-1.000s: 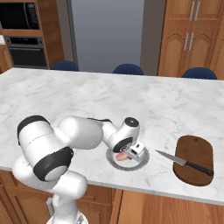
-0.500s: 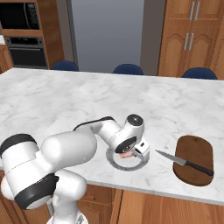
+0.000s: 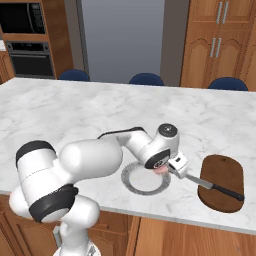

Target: Pick up the knife from the drawer and place it on the cutting board. Then place the meat from the plate to the cutting board.

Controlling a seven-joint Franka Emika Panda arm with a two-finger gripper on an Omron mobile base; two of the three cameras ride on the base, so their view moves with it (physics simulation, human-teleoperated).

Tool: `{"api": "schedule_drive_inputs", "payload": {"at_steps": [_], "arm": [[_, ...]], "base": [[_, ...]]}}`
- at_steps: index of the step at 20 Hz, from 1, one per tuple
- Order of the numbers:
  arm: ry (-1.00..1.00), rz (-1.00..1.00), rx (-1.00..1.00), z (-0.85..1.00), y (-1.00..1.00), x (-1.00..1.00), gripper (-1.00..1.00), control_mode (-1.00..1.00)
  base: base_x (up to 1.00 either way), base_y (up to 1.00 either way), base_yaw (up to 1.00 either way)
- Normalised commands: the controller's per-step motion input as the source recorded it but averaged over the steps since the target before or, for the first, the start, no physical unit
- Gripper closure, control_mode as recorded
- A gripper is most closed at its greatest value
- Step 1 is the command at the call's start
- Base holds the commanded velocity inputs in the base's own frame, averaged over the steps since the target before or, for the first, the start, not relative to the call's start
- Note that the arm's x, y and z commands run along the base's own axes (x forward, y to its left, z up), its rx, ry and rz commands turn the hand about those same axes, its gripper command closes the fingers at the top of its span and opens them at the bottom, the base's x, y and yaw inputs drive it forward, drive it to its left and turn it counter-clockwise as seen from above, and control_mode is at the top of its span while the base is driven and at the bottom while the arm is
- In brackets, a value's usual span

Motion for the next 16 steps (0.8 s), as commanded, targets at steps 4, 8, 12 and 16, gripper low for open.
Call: {"api": "schedule_drive_inputs", "payload": {"at_steps": [4,8,12,16], "arm": [[0.0,-0.12,0.0,0.31,-0.76,0.25,1.0,-1.0],[0.0,-0.11,0.04,0.14,-0.71,0.21,1.0,-1.0],[0.0,-0.09,0.05,0.02,-0.66,0.23,1.0,-1.0],[0.0,-0.07,0.06,0.0,-0.6,0.26,1.0,-1.0]], "base": [[0.0,0.0,0.0],[0.0,0.0,0.0],[0.0,0.0,0.0],[0.0,0.0,0.0]]}}
